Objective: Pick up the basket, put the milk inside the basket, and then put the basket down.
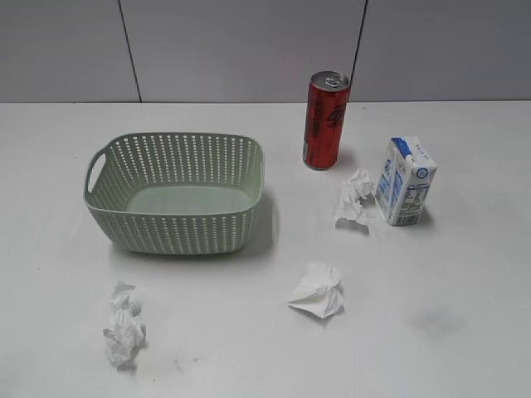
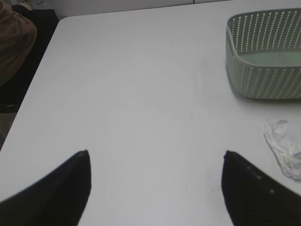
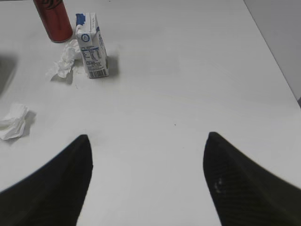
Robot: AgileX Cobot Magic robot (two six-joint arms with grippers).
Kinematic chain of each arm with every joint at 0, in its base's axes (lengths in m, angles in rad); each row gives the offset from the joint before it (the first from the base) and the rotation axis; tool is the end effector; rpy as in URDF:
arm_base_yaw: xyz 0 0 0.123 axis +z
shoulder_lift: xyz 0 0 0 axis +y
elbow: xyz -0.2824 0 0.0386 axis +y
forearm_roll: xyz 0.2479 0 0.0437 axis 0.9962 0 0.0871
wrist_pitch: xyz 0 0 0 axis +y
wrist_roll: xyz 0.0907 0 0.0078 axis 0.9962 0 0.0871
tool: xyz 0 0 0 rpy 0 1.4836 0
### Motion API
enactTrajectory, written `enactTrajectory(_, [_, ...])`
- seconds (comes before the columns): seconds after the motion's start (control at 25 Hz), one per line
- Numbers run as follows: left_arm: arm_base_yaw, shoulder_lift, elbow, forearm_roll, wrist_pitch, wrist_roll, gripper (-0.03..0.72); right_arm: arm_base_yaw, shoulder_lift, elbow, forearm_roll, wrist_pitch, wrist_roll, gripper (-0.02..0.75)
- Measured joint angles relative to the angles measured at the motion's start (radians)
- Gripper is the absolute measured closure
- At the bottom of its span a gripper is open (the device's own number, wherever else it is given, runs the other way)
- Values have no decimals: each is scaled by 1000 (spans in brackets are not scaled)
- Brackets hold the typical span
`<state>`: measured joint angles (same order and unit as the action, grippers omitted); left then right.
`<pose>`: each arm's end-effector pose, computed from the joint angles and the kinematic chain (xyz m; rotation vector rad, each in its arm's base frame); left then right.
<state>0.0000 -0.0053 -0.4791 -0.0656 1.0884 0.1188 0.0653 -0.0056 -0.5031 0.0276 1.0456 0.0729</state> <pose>-0.0046 -0.0053 0.2693 0.1273 2.0819 -0.0069 -0.0056 0.0018 0.2793 0.0065 2.0223 0.1205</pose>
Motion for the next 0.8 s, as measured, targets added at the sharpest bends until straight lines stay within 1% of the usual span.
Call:
enactTrajectory(0.36, [0,0,0,0,0,0,36,0,0,0,0,0,0,186])
enactTrajectory(0.64, [0,3,0,0,-1,0,59,0,0,0,0,0,0,186])
enactTrajectory(0.8, [0,107,-21,0,-48,0,60,0,0,0,0,0,-1,186])
